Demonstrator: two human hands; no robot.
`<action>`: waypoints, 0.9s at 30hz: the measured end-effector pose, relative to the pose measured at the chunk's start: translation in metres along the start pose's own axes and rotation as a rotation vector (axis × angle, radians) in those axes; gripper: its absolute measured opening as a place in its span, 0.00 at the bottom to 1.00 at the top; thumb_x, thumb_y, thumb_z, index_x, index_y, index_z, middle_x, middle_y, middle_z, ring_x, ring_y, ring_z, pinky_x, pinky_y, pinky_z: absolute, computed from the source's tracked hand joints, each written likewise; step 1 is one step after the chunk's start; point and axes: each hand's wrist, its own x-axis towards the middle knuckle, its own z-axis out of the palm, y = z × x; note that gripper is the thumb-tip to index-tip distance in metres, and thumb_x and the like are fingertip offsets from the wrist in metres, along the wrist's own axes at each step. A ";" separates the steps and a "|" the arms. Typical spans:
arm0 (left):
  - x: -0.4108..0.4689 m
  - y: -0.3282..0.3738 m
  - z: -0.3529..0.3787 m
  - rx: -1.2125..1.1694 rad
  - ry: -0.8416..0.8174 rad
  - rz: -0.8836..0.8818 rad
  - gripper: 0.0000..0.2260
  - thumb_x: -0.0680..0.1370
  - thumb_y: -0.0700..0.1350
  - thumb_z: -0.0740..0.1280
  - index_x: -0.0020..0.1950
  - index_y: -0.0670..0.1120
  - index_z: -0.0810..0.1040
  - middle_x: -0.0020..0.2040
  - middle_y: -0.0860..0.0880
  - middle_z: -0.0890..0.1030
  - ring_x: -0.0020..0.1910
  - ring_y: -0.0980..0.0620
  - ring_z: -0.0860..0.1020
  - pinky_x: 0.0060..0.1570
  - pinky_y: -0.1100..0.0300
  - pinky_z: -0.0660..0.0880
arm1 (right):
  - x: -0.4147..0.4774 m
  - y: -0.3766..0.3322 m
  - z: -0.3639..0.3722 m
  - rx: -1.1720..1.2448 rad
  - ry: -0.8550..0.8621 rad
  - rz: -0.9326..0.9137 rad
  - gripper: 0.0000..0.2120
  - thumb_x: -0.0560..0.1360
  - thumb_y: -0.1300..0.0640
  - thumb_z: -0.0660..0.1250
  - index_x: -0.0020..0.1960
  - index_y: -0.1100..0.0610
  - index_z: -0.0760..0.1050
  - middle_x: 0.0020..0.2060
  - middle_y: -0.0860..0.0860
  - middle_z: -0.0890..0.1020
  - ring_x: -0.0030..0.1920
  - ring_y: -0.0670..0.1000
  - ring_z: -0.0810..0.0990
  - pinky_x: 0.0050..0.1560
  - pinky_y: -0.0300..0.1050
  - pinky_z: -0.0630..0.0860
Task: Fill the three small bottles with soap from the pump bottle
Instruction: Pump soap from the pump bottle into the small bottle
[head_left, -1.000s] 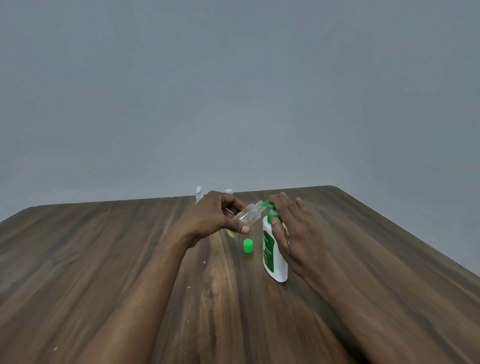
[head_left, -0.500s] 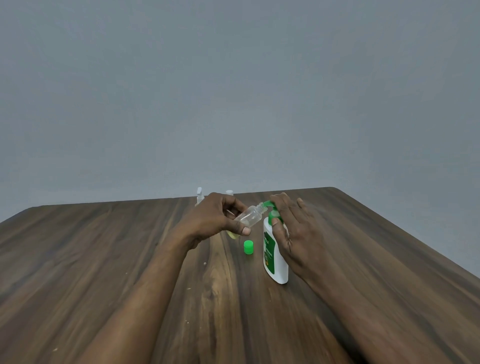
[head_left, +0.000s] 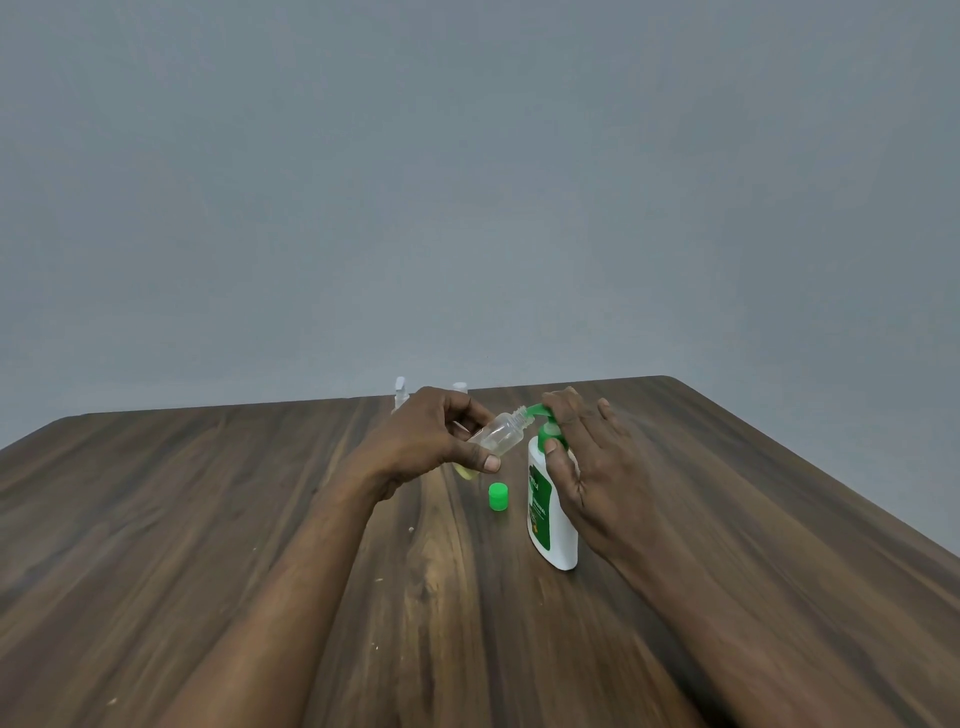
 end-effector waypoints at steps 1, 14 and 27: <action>0.000 0.000 0.000 -0.002 0.000 0.001 0.18 0.64 0.39 0.83 0.51 0.46 0.86 0.49 0.41 0.85 0.43 0.51 0.80 0.50 0.54 0.78 | 0.000 0.000 0.000 0.005 0.008 -0.001 0.24 0.78 0.50 0.51 0.69 0.60 0.70 0.67 0.53 0.74 0.70 0.51 0.69 0.73 0.52 0.60; -0.001 0.000 0.001 0.006 -0.005 -0.015 0.17 0.64 0.40 0.83 0.51 0.47 0.86 0.43 0.48 0.85 0.41 0.55 0.80 0.47 0.57 0.77 | -0.001 -0.001 -0.002 -0.028 -0.006 -0.023 0.24 0.78 0.52 0.52 0.68 0.61 0.71 0.66 0.55 0.75 0.69 0.53 0.70 0.72 0.54 0.62; -0.001 0.001 0.002 0.026 0.001 -0.006 0.18 0.64 0.41 0.83 0.51 0.47 0.86 0.48 0.43 0.85 0.43 0.52 0.80 0.47 0.56 0.78 | -0.001 0.001 0.000 -0.016 0.008 -0.025 0.23 0.78 0.53 0.52 0.68 0.60 0.70 0.66 0.54 0.75 0.70 0.52 0.69 0.71 0.55 0.63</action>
